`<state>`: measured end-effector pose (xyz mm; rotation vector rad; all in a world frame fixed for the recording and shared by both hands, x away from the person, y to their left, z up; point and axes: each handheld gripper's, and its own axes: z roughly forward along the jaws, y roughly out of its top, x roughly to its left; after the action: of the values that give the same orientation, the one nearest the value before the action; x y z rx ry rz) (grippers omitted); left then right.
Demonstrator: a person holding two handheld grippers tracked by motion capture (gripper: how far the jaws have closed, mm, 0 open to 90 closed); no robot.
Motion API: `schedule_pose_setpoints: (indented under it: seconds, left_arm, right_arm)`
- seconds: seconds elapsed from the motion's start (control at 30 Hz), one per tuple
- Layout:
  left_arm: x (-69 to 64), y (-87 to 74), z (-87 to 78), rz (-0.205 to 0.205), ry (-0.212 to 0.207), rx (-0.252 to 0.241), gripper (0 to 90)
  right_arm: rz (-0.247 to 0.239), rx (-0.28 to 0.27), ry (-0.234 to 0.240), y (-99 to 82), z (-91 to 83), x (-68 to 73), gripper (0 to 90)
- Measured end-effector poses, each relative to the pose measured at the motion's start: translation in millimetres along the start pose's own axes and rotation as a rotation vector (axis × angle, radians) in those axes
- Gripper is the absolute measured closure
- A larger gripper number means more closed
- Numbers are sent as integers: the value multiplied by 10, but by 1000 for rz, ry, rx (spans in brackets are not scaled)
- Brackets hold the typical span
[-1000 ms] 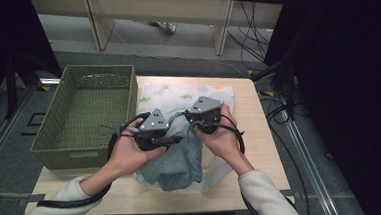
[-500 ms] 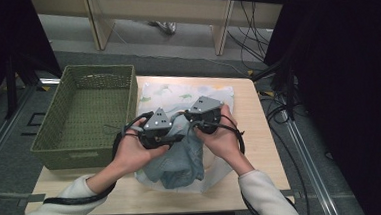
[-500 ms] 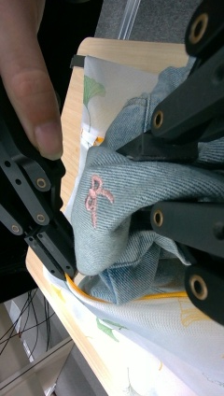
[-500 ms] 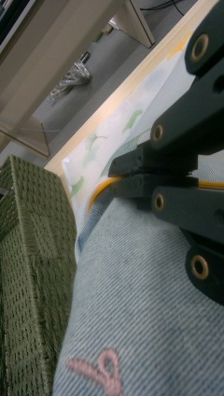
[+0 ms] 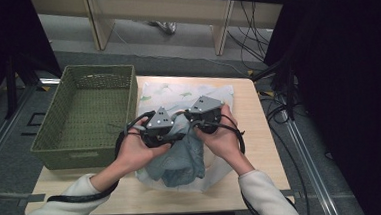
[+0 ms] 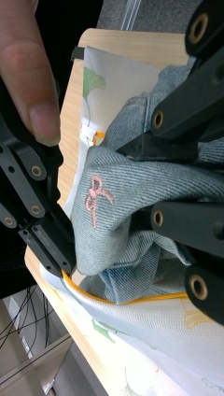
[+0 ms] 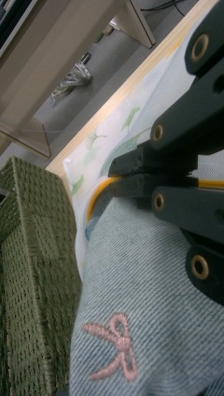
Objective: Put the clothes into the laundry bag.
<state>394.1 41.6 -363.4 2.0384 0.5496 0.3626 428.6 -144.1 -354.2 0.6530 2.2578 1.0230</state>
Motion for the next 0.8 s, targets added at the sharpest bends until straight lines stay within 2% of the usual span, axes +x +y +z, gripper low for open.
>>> schedule_pose_setpoints:
  seconds: [0.07,0.37,0.8]
  left_arm:
    - [1,-1,3,-12,4,2,800]
    - [43,4,24,-17,16,-6,800]
    - [121,-12,65,-34,57,-1,800]
  right_arm:
    - [-9,-5,4,5,1,-2,900]
    - [-30,-15,3,23,-10,0,900]
    - [-23,-33,2,53,-48,9,900]
